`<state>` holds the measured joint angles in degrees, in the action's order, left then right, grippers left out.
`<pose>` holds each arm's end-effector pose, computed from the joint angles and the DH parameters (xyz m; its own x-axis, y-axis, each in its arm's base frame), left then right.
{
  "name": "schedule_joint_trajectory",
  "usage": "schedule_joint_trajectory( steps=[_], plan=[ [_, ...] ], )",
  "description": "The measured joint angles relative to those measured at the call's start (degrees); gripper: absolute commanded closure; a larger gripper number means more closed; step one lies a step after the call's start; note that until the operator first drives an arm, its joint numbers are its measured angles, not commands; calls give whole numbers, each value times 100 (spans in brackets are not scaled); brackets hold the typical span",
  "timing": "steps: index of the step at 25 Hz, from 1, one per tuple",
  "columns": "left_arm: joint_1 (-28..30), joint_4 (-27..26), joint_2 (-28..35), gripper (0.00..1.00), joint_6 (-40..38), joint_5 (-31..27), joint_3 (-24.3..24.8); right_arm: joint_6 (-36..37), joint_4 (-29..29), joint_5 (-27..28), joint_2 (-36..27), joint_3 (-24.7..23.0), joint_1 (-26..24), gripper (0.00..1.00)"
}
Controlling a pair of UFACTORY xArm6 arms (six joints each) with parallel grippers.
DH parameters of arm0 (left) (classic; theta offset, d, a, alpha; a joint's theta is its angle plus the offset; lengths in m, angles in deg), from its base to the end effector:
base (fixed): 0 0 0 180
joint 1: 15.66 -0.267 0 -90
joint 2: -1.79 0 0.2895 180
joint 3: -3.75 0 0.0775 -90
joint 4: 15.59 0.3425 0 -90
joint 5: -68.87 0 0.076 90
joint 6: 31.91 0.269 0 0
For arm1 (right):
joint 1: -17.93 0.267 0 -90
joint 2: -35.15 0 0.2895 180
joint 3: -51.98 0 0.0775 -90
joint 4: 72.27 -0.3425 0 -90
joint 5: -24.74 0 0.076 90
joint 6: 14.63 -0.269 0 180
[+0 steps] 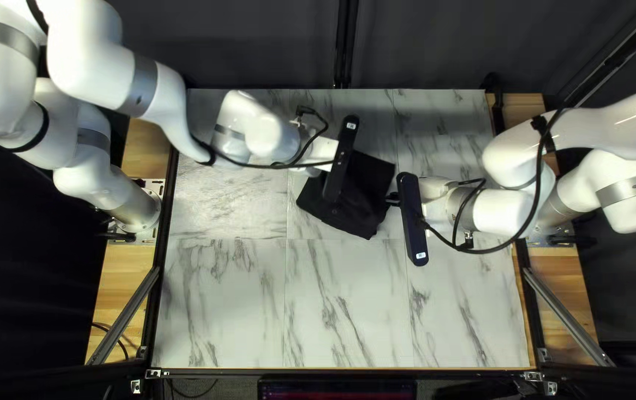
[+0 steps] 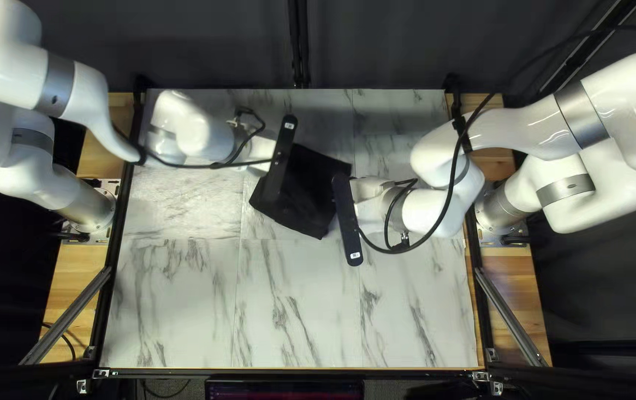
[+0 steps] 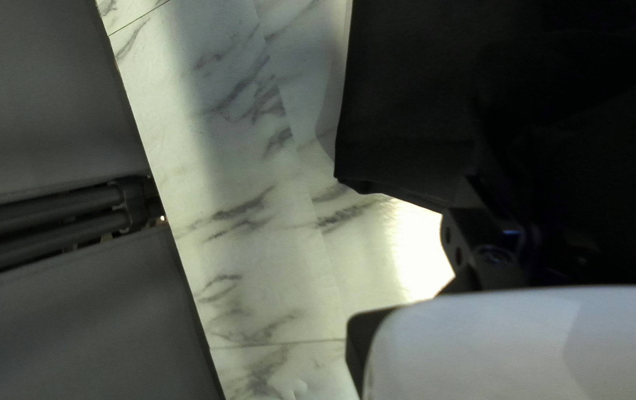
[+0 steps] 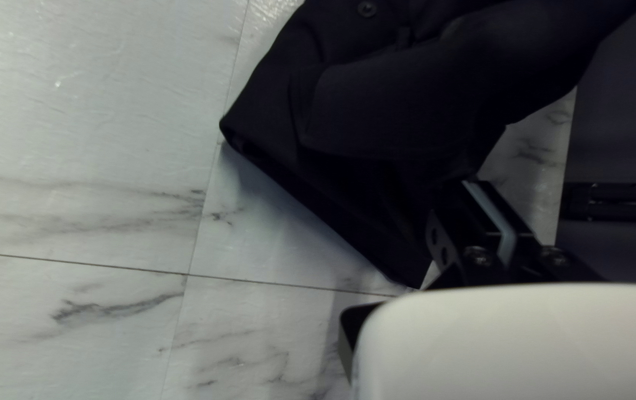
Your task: Fold t-shirt
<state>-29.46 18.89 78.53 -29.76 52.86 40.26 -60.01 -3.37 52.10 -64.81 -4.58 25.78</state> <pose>0.5112 0.1262 0.1233 0.8813 -0.3753 0.2873 -0.2563 -0.8902 -0.3767 0.4183 0.0048 0.1437 0.8148 0.4412 0.3760 0.2003 -0.8230 0.5316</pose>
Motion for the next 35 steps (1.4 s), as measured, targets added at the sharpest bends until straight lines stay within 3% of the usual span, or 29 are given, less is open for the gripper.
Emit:
schedule_joint_trajectory(
  steps=[4,13,20,21,22,23,29,35],
  plan=[
    [-109,-176,-246,100,253,149,-148,-230,255,-224,61,-120,-195,100],
    [-308,-514,-648,100,722,465,-328,-287,161,-268,183,-131,-219,100],
    [-398,-857,-776,100,1151,529,-413,-483,467,-542,213,-291,-570,100],
    [-408,-935,-798,2,1238,531,-434,-546,565,-608,221,-321,-651,49],
    [-416,-1034,-826,0,1345,527,-464,-621,678,-680,232,-351,-738,36],
    [-423,-1154,-852,0,1467,512,-504,-703,798,-757,244,-380,-830,0],
    [-456,-1893,-867,0,2208,132,-823,-894,1083,-1087,142,-602,-1231,0],
    [-369,-1633,-359,0,1867,-154,-621,-104,109,-876,-441,-870,-1111,0]
  ],
)
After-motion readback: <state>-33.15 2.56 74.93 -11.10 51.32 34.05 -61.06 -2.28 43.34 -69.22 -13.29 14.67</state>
